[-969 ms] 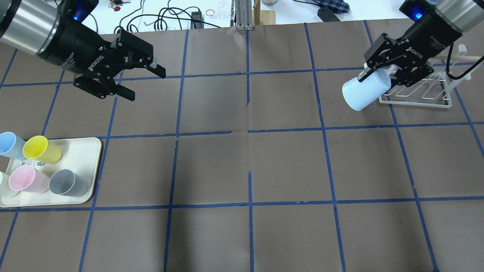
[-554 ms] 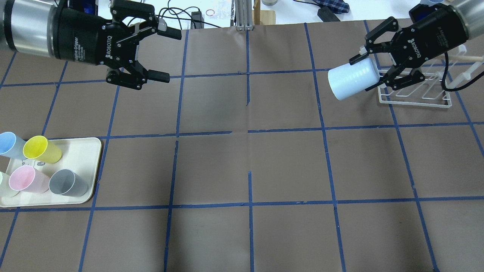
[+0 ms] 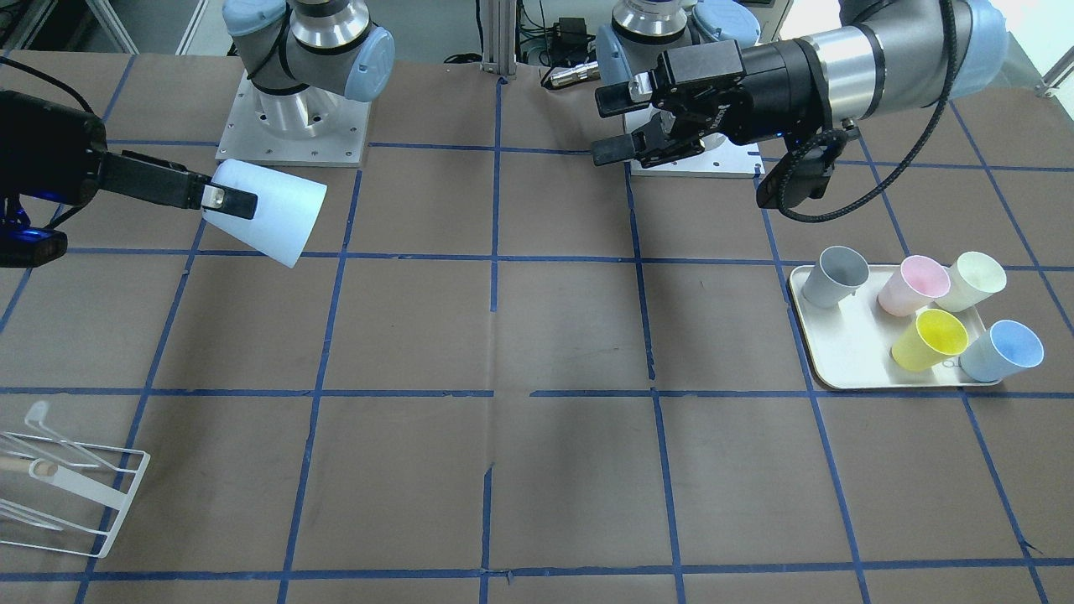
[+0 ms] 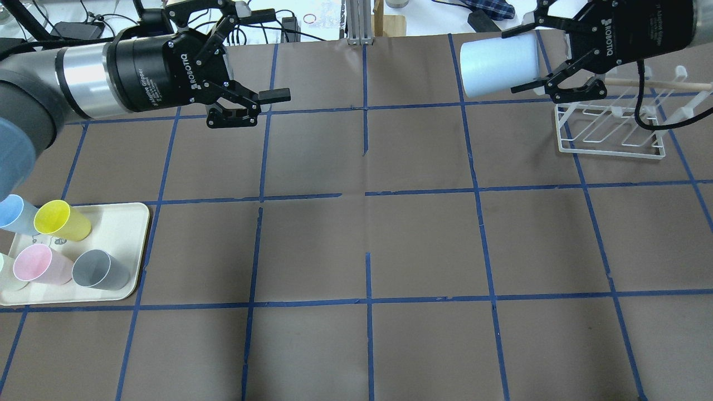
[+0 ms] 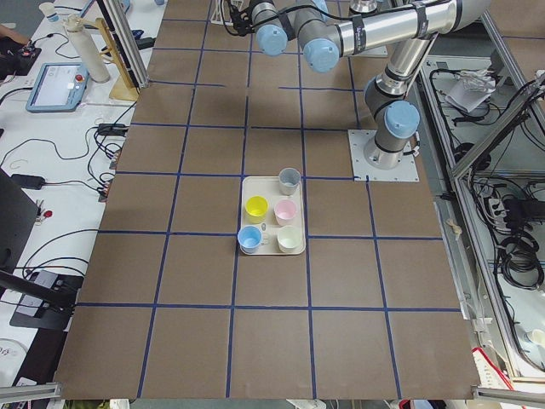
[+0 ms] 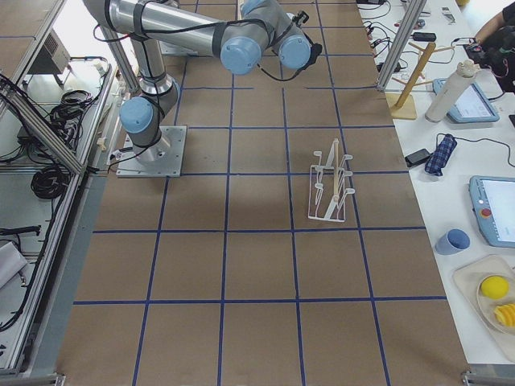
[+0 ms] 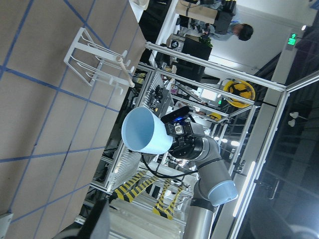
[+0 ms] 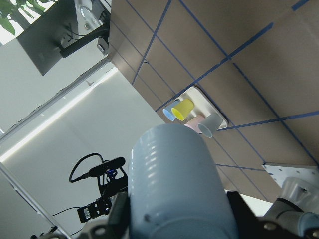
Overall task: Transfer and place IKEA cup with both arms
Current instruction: 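Carry the cup toward the left gripper while the left gripper reaches toward it, then grasp the cup with the left gripper while the right gripper opens and withdraws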
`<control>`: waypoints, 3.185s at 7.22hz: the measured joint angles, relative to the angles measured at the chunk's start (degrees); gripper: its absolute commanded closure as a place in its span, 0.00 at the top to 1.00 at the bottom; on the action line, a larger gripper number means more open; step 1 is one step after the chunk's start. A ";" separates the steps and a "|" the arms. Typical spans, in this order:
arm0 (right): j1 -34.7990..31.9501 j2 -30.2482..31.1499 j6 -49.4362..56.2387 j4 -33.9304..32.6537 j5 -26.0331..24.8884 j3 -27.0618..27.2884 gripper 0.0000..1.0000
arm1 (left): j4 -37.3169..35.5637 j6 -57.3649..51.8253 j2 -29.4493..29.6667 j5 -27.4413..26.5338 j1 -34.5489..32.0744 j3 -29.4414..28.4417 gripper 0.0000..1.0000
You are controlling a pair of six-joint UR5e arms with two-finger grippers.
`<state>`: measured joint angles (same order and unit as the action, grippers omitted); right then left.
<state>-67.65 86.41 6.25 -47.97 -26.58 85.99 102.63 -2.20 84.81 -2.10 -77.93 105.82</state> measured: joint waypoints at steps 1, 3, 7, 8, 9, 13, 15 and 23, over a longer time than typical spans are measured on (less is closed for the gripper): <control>-0.18 1.56 0.00 1.87 2.72 0.08 0.31 | -0.95 0.00 0.20 2.38 -0.17 0.09 1.00; -1.11 3.58 0.00 3.62 5.48 0.20 0.30 | -7.70 -0.02 1.26 3.77 -0.53 0.29 1.00; -6.45 4.53 0.12 4.23 9.37 0.43 0.30 | -14.96 0.27 2.86 6.61 -3.30 0.35 1.00; -7.76 4.44 0.14 4.14 10.25 0.49 0.30 | -15.24 0.39 2.92 7.49 -3.77 0.35 1.00; -9.41 4.29 0.21 4.00 11.16 0.54 0.30 | -15.49 0.34 2.92 8.80 -4.27 0.35 1.00; -13.12 3.81 0.42 3.73 13.12 0.63 0.30 | -17.22 0.29 3.05 11.37 -7.10 0.41 1.00; -14.05 3.77 0.43 3.53 13.28 0.65 0.31 | -17.67 0.27 3.07 11.87 -8.36 0.49 1.00; -14.53 2.93 0.07 3.65 12.94 0.66 1.00 | -19.43 0.24 2.90 11.96 -10.25 1.49 0.28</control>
<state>-82.18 89.34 6.32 -44.32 -13.64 86.65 83.20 -1.96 87.70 9.86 -88.18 107.31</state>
